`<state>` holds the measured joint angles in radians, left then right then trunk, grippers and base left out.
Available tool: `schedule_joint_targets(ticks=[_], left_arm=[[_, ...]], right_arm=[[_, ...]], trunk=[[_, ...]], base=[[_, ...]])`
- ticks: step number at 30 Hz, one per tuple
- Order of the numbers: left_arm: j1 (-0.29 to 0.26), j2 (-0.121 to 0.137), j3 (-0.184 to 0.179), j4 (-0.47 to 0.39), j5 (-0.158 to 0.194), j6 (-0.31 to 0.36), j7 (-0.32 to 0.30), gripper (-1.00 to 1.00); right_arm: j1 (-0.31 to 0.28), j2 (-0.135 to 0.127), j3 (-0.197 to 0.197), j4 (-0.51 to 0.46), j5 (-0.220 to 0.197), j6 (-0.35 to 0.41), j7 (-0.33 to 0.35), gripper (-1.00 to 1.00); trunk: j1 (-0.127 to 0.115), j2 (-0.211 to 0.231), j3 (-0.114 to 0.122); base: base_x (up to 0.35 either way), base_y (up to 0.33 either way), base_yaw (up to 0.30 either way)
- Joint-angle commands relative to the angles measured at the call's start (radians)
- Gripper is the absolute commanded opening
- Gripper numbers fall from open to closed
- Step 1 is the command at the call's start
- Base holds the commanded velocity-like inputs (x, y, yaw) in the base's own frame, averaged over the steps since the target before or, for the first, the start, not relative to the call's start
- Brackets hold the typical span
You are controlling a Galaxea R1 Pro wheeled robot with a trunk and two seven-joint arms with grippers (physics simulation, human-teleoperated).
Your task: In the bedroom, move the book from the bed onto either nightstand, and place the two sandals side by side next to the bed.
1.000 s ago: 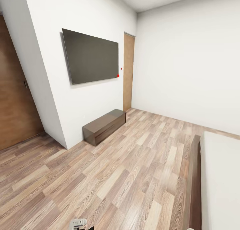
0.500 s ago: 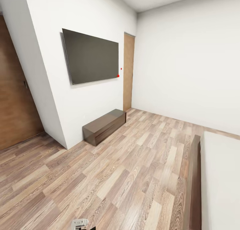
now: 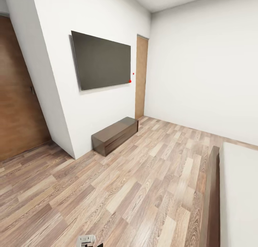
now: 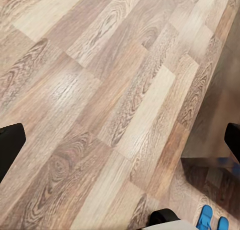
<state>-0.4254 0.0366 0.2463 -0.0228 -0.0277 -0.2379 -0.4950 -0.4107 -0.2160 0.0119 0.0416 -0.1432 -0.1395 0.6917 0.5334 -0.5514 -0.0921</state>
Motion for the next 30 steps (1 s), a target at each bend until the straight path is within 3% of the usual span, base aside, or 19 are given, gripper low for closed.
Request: schedule_joint_targets(ticks=[1,30], left_arm=[[-0.001,0.0,0.005,0.001,-0.003,-0.003,-0.004,1.0],[-0.001,0.0,0.006,0.001,-0.003,-0.003,-0.004,1.0]], right_arm=[[-0.002,0.002,0.002,0.005,-0.007,-0.006,0.004,1.0],[-0.002,0.006,0.002,0.006,-0.007,-0.006,0.002,1.0]], trunk=[[0.0,-0.002,-0.002],[0.0,-0.002,-0.021]], base=[[0.0,0.0,0.006],[0.0,0.0,0.0]])
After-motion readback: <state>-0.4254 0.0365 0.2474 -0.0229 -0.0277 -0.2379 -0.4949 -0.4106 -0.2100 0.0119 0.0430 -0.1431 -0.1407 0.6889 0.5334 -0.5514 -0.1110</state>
